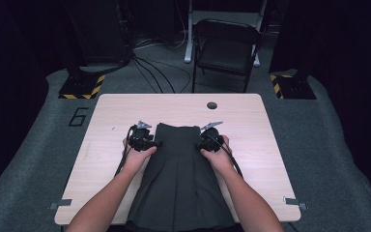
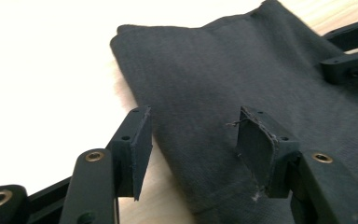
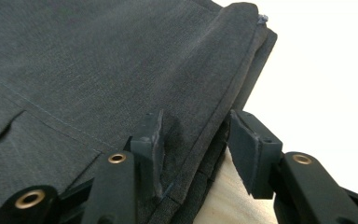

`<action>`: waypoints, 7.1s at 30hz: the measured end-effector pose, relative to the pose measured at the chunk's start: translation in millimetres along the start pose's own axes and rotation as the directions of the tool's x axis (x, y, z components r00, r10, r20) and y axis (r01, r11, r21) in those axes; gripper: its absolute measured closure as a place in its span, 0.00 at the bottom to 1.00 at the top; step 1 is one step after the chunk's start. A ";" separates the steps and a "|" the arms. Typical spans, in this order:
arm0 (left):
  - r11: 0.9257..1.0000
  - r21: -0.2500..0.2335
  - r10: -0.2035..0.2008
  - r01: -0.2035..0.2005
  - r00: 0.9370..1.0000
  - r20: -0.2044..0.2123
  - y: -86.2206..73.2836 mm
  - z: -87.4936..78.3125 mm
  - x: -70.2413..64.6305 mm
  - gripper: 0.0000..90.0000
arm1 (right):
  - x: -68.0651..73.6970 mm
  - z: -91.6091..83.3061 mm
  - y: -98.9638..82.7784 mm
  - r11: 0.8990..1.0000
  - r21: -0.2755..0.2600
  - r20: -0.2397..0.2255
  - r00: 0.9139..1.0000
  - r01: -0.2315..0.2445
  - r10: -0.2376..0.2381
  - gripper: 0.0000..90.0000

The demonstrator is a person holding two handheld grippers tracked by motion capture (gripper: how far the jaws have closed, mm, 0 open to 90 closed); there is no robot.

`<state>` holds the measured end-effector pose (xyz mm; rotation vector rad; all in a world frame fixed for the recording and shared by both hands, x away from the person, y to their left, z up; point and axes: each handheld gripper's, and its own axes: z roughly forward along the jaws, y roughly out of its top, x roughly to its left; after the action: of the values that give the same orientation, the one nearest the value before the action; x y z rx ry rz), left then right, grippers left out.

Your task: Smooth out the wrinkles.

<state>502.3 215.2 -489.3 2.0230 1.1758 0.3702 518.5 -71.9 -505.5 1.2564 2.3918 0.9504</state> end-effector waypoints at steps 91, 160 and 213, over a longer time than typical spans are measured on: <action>0.998 0.051 -0.018 0.022 0.997 -0.070 29.2 56.3 22.4 0.44 | 41.5 -17.2 -31.2 0.997 -0.053 -0.002 0.998 0.064 -0.064 0.66; 0.994 -0.086 0.072 -0.067 0.996 0.047 59.2 10.6 -6.7 0.93 | 42.2 -29.1 -24.1 0.998 -0.058 -0.014 0.999 0.039 -0.040 0.57; 0.926 -0.280 0.336 -0.252 0.888 0.314 12.2 -96.6 -74.7 0.93 | 29.6 -21.1 -42.3 0.992 -0.118 -0.060 0.997 -0.048 0.042 0.54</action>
<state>414.2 193.9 -406.5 1.9572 0.5709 0.2576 463.8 -74.1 -516.2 1.2603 2.3196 1.1391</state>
